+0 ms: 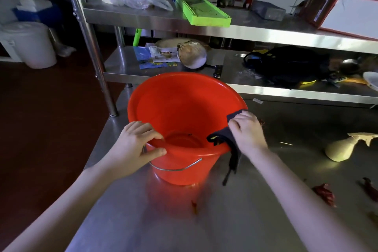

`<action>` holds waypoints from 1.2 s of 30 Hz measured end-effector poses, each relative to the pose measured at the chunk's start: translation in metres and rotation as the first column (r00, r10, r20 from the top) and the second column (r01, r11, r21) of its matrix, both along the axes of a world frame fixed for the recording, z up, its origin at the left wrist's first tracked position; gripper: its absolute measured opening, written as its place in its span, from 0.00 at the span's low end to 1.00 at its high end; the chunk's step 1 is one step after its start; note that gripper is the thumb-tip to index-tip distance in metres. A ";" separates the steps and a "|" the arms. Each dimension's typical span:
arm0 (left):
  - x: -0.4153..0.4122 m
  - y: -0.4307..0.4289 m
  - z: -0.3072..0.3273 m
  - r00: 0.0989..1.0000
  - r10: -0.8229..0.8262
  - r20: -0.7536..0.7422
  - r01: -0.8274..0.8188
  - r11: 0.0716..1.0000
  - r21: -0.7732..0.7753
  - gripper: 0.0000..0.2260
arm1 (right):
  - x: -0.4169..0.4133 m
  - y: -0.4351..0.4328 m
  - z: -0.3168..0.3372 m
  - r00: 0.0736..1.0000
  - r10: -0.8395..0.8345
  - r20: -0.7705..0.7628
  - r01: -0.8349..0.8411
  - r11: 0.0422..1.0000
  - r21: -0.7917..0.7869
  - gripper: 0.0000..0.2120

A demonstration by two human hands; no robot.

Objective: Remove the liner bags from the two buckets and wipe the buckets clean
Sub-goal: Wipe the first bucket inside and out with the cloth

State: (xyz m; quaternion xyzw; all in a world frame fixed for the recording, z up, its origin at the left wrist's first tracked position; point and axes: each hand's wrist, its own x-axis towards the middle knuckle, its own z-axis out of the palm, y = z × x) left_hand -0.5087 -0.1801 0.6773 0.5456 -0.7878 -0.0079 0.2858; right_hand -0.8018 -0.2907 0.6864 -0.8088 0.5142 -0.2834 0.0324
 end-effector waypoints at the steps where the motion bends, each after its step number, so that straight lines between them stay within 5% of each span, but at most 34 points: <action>1: -0.004 0.001 -0.002 0.999 0.030 -0.017 -0.030 0.999 -0.013 0.27 | 0.013 0.016 -0.002 0.999 -0.045 -0.028 0.043 0.997 -0.069 0.18; 4: -0.030 0.006 -0.008 0.995 0.102 -0.010 -0.103 0.993 -0.052 0.21 | 0.060 0.069 -0.014 0.992 -0.075 -0.099 0.057 0.983 -0.173 0.16; 8: -0.045 0.009 -0.008 0.991 0.126 -0.050 -0.129 0.990 -0.063 0.20 | 0.063 0.069 -0.010 0.991 0.096 -0.095 -0.114 0.972 -0.208 0.17; 11: -0.043 0.010 -0.006 0.990 0.103 -0.092 -0.105 0.994 -0.019 0.20 | 0.021 0.032 0.004 0.950 0.222 -0.218 -0.248 0.964 -0.099 0.18; 14: -0.046 0.014 -0.007 0.994 0.085 -0.067 -0.086 0.996 -0.016 0.20 | -0.016 -0.007 0.016 0.945 0.208 -0.251 -0.201 0.978 0.053 0.16; 17: -0.045 0.011 -0.007 0.992 0.112 -0.053 -0.113 0.993 -0.017 0.20 | -0.011 -0.005 0.010 0.980 0.130 -0.149 -0.127 0.991 0.027 0.16; 22: -0.052 0.013 -0.003 0.984 0.178 -0.022 -0.178 0.984 -0.007 0.20 | 0.056 0.066 -0.020 0.999 0.013 -0.045 -0.023 0.972 -0.234 0.17; 25: -0.047 0.012 0.008 0.998 0.054 -0.022 -0.053 0.998 0.042 0.22 | 0.050 0.061 -0.020 0.996 0.088 -0.027 -0.093 0.957 -0.275 0.18; 30: 0.021 0.008 0.014 0.995 0.031 0.091 -0.039 0.996 0.082 0.27 | 0.002 0.010 -0.003 0.966 0.232 -0.112 -0.241 0.967 -0.079 0.20; 36: 0.011 0.012 -0.011 0.998 0.017 0.066 -0.014 0.999 -0.035 0.25 | -0.013 -0.021 0.000 0.986 0.148 0.075 -0.149 0.989 0.005 0.14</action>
